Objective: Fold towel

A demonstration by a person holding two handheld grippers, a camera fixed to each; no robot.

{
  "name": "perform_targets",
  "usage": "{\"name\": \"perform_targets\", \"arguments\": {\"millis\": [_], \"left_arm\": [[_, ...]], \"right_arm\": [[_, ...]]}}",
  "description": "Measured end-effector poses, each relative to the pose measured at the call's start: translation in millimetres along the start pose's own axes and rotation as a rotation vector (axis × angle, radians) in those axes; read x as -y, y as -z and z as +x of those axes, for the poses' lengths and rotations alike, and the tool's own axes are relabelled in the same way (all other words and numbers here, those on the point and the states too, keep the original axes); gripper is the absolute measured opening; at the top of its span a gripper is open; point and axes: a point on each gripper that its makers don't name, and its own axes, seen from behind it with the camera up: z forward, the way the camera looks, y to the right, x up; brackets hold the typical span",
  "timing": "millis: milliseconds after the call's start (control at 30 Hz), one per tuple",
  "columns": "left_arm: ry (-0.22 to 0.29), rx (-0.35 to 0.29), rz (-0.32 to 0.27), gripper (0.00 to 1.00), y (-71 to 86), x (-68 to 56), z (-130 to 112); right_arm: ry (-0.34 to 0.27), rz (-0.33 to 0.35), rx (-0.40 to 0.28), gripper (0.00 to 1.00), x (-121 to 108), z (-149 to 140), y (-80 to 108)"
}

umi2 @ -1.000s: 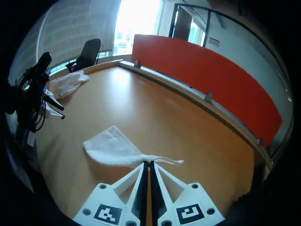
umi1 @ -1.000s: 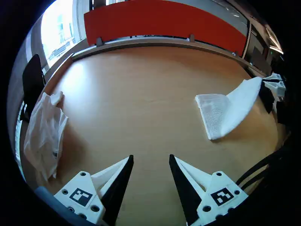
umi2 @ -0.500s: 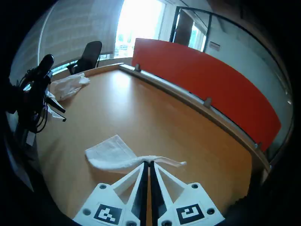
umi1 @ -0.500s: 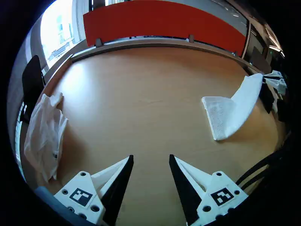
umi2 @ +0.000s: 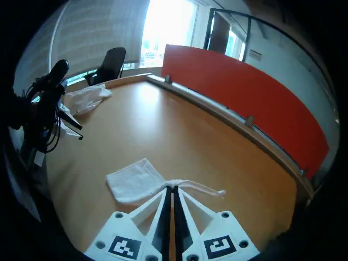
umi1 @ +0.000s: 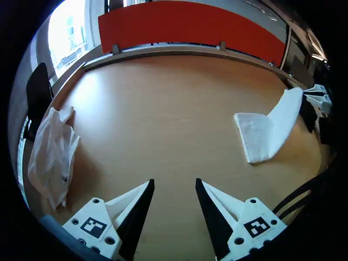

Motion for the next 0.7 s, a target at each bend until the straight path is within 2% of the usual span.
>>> {"name": "perform_targets", "arguments": {"millis": [700], "left_arm": [[0.001,-0.006,-0.004,0.69,4.4,2.3,1.3]], "right_arm": [[0.031,0.116,0.022,0.06,62.4,-5.1,-30.2]]}}
